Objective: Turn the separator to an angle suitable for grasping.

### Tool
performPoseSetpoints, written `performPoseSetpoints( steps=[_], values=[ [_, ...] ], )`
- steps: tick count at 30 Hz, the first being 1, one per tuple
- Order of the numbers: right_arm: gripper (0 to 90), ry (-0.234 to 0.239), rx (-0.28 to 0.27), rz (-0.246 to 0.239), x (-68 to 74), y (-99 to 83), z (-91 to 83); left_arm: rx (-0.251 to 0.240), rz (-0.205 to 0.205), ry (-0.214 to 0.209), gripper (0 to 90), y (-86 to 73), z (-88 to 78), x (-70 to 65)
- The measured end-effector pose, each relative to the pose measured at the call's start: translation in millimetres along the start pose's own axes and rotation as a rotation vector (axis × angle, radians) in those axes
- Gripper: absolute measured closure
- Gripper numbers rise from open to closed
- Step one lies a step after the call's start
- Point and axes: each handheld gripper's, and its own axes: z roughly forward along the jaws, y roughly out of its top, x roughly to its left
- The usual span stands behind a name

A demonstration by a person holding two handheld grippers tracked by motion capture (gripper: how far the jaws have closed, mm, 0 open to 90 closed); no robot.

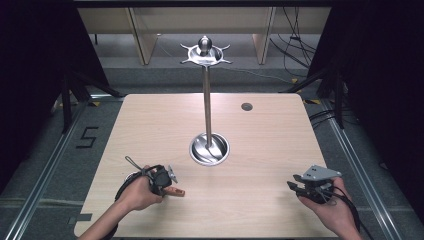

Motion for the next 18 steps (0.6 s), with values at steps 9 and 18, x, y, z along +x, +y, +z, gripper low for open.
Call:
performPoseSetpoints(
  steps=[9, 18],
  values=[
    [64.7, -0.007, 0.002, 0.012, -1.0, -2.5, -3.2, -0.07, -0.014, 0.005, 88.3, 11.8, -8.7, 11.9],
    [64.0, -0.024, -0.007, 0.005, -1.8, -3.4, -6.3, -0.005, 0.116, -0.011, 60.9, 11.9, -24.7, 32.3]
  ],
)
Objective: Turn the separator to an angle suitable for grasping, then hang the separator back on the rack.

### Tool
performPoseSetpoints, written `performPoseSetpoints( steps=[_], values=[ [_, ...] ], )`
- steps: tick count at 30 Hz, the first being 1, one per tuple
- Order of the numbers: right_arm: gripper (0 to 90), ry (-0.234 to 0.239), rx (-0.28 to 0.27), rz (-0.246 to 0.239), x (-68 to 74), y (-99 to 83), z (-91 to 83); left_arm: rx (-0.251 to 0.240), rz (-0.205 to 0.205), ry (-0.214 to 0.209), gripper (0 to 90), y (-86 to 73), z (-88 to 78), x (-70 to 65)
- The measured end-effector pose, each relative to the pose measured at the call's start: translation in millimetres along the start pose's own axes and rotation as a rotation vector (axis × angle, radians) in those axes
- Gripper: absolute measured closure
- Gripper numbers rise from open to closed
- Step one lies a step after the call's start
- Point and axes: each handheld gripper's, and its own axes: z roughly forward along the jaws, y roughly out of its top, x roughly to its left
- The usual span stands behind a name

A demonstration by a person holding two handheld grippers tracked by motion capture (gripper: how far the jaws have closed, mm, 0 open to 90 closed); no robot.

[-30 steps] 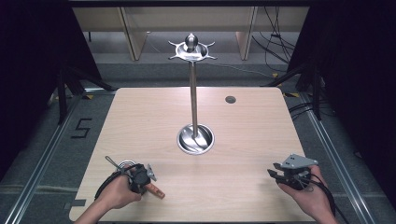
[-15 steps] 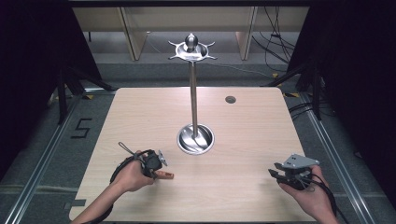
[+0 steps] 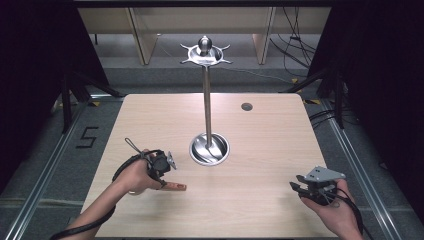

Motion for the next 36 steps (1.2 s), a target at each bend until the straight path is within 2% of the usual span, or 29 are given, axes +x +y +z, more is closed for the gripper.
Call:
performPoseSetpoints(
  steps=[2, 5, 7, 9, 11, 13, 14, 18, 19, 20, 21, 23, 24, 27, 29, 33, 36],
  values=[
    [63.8, -0.001, -0.002, 0.002, 1.0, 0.0, 0.5, 0.007, 0.042, -0.019, 56.7, -0.7, -1.4, 5.9],
    [63.8, 0.006, 0.009, 0.013, 1.1, 0.1, 0.7, 0.0, 0.042, -0.024, 54.0, -1.6, -2.5, 6.2],
    [63.7, 0.0, 0.002, -0.001, -1.4, 0.3, 2.3, -0.002, 0.04, -0.033, 52.7, -2.1, -2.4, 6.4],
    [63.7, 0.003, -0.006, -0.005, -2.7, 0.8, 2.6, 0.012, 0.06, -0.053, 51.2, -2.1, -0.5, 6.6],
    [63.7, 0.0, -0.009, 0.003, -1.8, 0.4, 1.8, 0.011, 0.056, -0.035, 51.2, -2.1, 0.4, 5.4],
    [63.7, 0.0, -0.003, 0.013, -1.2, -0.1, 0.3, 0.009, 0.068, -0.059, 50.9, -1.6, 1.5, 4.3],
    [63.7, 0.003, -0.004, 0.006, -1.5, -0.1, 0.2, 0.021, 0.081, -0.071, 50.7, -1.6, 1.3, 3.7],
    [63.6, 0.002, -0.006, 0.005, -0.2, 0.7, 0.3, 0.024, 0.131, -0.068, 49.7, -1.2, 5.0, 3.8],
    [63.6, 0.008, -0.006, -0.022, -1.6, 1.9, 0.4, 0.038, 0.148, -0.073, 49.5, -0.9, 5.7, 3.9],
    [63.6, 0.008, -0.006, -0.022, -1.6, 1.9, 0.4, 0.041, 0.159, -0.071, 49.5, -0.9, 7.1, 3.3],
    [63.5, 0.009, 0.001, 0.002, 0.0, 2.0, 0.1, 0.045, 0.17, -0.07, 49.2, -0.7, 8.0, 3.3],
    [63.5, 0.005, -0.003, 0.001, -0.4, 2.3, 2.2, 0.063, 0.193, -0.08, 49.1, 0.0, 11.6, 4.0],
    [63.6, 0.014, 0.003, 0.015, 0.4, 2.5, 2.1, 0.063, 0.193, -0.08, 49.1, 0.0, 11.6, 4.0],
    [63.5, 0.009, -0.004, -0.002, 0.1, 2.1, 3.3, 0.067, 0.189, -0.1, 49.4, 0.5, 16.7, 4.2],
    [63.5, 0.009, -0.001, 0.003, 0.5, 1.8, 2.5, 0.08, 0.216, -0.091, 51.4, 1.3, 22.4, 5.6],
    [63.5, 0.013, 0.001, 0.008, 0.1, 1.5, 2.4, 0.081, 0.212, -0.108, 52.4, 1.0, 30.0, 7.5],
    [63.5, 0.012, 0.002, 0.01, 0.7, 1.7, 2.6, 0.084, 0.216, -0.106, 53.2, 1.8, 32.3, 8.7]
  ],
)
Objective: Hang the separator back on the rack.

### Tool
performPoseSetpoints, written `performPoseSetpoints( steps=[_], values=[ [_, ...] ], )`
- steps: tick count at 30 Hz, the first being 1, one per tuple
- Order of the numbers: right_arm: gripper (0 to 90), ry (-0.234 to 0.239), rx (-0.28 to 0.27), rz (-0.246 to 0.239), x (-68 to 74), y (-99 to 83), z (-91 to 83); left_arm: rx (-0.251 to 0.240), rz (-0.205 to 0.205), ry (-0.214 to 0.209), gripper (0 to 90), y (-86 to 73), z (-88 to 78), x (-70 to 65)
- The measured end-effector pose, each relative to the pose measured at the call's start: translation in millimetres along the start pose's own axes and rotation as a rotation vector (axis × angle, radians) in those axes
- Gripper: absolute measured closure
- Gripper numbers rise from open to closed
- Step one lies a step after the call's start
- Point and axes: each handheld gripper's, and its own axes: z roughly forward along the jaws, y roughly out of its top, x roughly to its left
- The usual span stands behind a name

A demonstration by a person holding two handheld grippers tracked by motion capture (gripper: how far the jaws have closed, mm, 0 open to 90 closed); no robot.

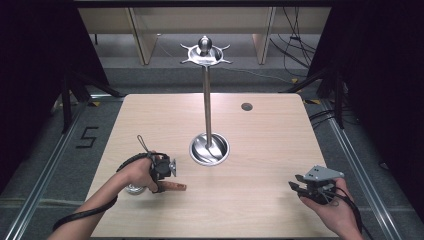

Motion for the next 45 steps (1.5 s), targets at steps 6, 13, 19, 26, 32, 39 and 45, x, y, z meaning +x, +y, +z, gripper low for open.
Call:
performPoseSetpoints(
  steps=[6, 13, 19, 26, 32, 39, 45],
  values=[
    [63.5, 0.001, 0.0, -0.006, -0.3, -0.1, -0.4, 0.019, 0.021, -0.008, 56.2, 3.4, 5.7, -0.1],
    [63.5, 0.002, 0.0, -0.008, -0.2, 0.0, -0.3, 0.03, 0.039, -0.012, 61.8, 8.5, 8.8, 1.2],
    [63.4, 0.004, 0.001, -0.002, -0.4, -0.1, -0.7, 0.057, 0.046, -0.028, 65.3, 11.3, 9.2, -0.4],
    [63.4, 0.004, 0.003, -0.008, -0.4, -0.3, -0.4, 0.047, 0.027, -0.02, 67.0, 10.7, 5.3, -4.4],
    [63.4, 0.002, 0.001, -0.004, 0.5, 0.0, 0.5, 0.022, -0.008, 0.008, 67.1, 4.6, -5.9, -3.9],
    [63.4, 0.005, 0.005, -0.008, 0.2, -0.3, 0.6, -0.069, -0.093, 0.061, 67.2, -4.6, -20.2, -2.8],
    [63.4, 0.007, 0.008, -0.01, -0.2, -0.2, 0.4, -0.179, -0.171, 0.093, 67.2, -15.3, -33.3, -6.5]
  ],
)
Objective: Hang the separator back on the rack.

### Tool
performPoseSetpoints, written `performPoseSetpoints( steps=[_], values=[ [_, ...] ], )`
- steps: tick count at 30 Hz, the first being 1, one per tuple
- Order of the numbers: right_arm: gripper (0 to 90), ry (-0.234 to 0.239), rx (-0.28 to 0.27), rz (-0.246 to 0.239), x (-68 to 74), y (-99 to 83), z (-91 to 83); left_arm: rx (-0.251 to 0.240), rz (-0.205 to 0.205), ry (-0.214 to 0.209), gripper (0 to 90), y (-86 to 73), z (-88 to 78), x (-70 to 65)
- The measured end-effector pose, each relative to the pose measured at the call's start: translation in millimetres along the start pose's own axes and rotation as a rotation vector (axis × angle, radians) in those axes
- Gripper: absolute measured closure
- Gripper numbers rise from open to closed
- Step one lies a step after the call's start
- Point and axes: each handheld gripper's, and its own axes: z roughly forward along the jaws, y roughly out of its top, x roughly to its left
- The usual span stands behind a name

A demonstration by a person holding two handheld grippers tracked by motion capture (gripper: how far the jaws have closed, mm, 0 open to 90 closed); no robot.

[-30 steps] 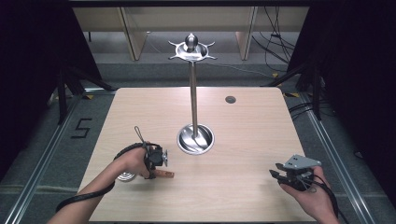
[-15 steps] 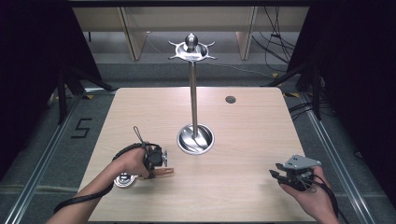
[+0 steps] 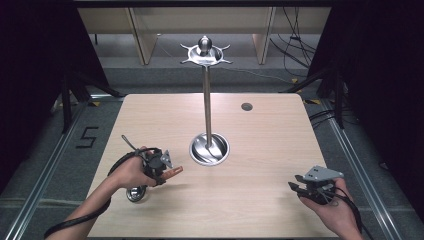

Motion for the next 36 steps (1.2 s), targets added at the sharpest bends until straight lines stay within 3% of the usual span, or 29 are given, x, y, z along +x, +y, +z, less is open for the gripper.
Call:
performPoseSetpoints(
  steps=[4, 6, 7, 8, 9, 12, 13, 14, 16, 17, 20, 22, 23, 25, 28, 32, 36],
  values=[
    [63.4, -0.002, -0.002, -0.003, 0.6, 0.0, 0.1, -0.092, -0.042, 0.027, 67.2, -7.8, -10.1, -1.4],
    [63.4, -0.002, -0.002, -0.002, 0.3, -0.2, 0.5, -0.179, -0.089, 0.05, 67.2, -15.1, -18.6, -3.2],
    [63.4, -0.001, 0.0, 0.001, 0.4, -0.2, 0.5, -0.179, -0.089, 0.05, 67.2, -15.1, -18.6, -3.2],
    [63.4, -0.001, 0.0, 0.001, 0.4, -0.2, 0.5, -0.252, -0.144, 0.073, 67.3, -20.2, -24.2, -5.6],
    [63.4, -0.001, 0.0, 0.001, 0.4, -0.2, 0.5, -0.252, -0.144, 0.073, 67.3, -20.2, -24.2, -5.6],
    [63.4, 0.0, 0.001, 0.003, 0.6, -0.1, 0.7, -0.338, -0.191, 0.089, 67.3, -29.7, -33.8, -8.0],
    [63.4, 0.0, 0.002, 0.004, 0.7, -0.1, 0.9, -0.4, -0.232, 0.123, 67.3, -34.9, -38.2, -11.9],
    [63.4, 0.0, 0.002, 0.004, 0.7, -0.1, 0.9, -0.4, -0.232, 0.123, 67.3, -34.9, -38.2, -11.9],
    [63.4, 0.001, 0.004, 0.005, 0.6, 0.1, 1.2, -0.455, -0.274, 0.144, 67.3, -41.2, -45.4, -16.4],
    [63.4, 0.001, 0.004, 0.005, 0.6, 0.1, 1.2, -0.455, -0.274, 0.144, 67.3, -41.2, -45.4, -16.4],
    [63.4, -0.001, -0.008, 0.021, 2.2, 0.5, 1.1, -0.527, -0.307, 0.165, 67.3, -45.7, -51.9, -20.3],
    [63.4, -0.001, -0.004, 0.006, 0.5, 0.2, 0.5, -0.605, -0.379, 0.19, 67.3, -47.0, -55.9, -27.2],
    [63.4, -0.003, -0.005, 0.006, 0.4, 0.0, 0.6, -0.605, -0.379, 0.19, 67.3, -47.0, -55.9, -27.2],
    [63.3, -0.005, -0.006, 0.016, 1.4, -0.3, 0.8, -0.659, -0.437, 0.201, 67.3, -46.5, -58.1, -31.6],
    [63.3, -0.004, -0.005, 0.008, 0.7, -0.5, 1.3, -0.715, -0.482, 0.241, 67.3, -44.2, -64.7, -39.2],
    [63.2, 0.0, -0.009, -0.001, -0.2, 0.1, 1.5, -0.728, -0.478, 0.264, 67.2, -39.9, -70.4, -43.4],
    [63.1, 0.0, -0.007, 0.006, 0.2, -0.6, 1.1, -0.764, -0.502, 0.311, 67.2, -35.7, -77.2, -46.5]
  ],
)
